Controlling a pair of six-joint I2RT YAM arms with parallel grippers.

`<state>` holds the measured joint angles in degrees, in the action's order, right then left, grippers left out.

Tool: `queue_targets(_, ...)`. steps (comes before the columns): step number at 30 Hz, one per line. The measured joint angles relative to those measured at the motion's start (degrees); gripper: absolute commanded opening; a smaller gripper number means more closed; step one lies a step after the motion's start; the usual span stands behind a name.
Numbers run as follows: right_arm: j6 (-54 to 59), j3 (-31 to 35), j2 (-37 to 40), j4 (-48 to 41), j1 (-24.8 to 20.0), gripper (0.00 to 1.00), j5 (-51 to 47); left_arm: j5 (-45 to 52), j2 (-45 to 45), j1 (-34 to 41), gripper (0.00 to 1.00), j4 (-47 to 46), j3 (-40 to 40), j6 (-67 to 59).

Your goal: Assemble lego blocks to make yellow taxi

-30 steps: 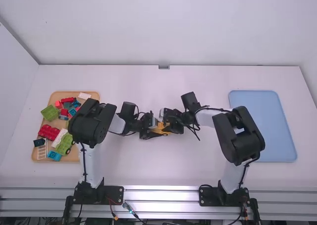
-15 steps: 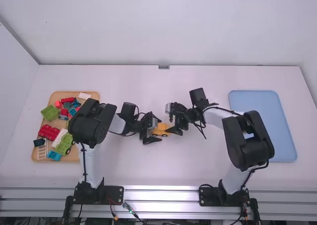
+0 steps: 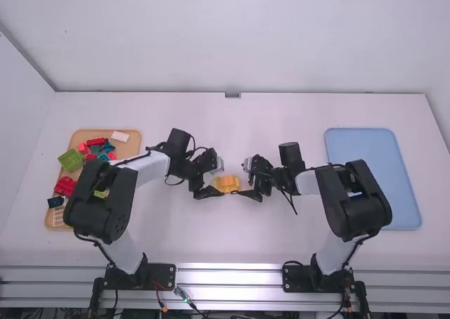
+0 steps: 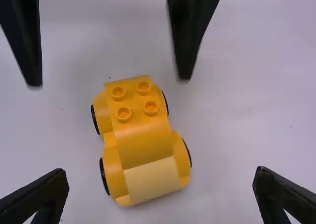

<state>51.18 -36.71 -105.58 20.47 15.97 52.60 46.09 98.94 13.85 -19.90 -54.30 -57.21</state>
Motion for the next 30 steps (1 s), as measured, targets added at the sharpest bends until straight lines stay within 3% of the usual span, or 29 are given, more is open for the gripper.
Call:
queue_targets(4,-1.1,0.0,0.0,0.1,2.8,0.99,-2.2,-1.7,-4.2,-0.1,0.99,-9.5,-7.2,-1.9)
queue_targets(10,-1.5,-1.5,0.0,-0.2,7.1,0.99,-7.1,-2.3,-7.1,-0.3,0.99,-18.1,-11.4,-8.0)
queue_targets(15,-1.4,-6.3,-3.1,-0.9,8.0,0.99,-9.0,-2.7,-7.3,-0.3,0.99,-19.9,-11.4,-10.9)
queue_targets(22,3.6,-13.6,-9.1,-12.0,7.8,1.00,-7.1,-2.9,-7.3,-0.3,0.99,-19.7,-11.4,-12.2)
queue_targets(27,6.3,-15.2,-9.8,-14.0,8.6,0.87,-6.3,-2.9,-7.3,-0.5,0.99,-18.5,-11.3,-12.5)
queue_targets(30,7.1,-15.2,-9.8,-14.3,9.6,0.72,-6.5,-2.8,-7.3,-1.5,0.99,-18.4,-11.3,-12.4)
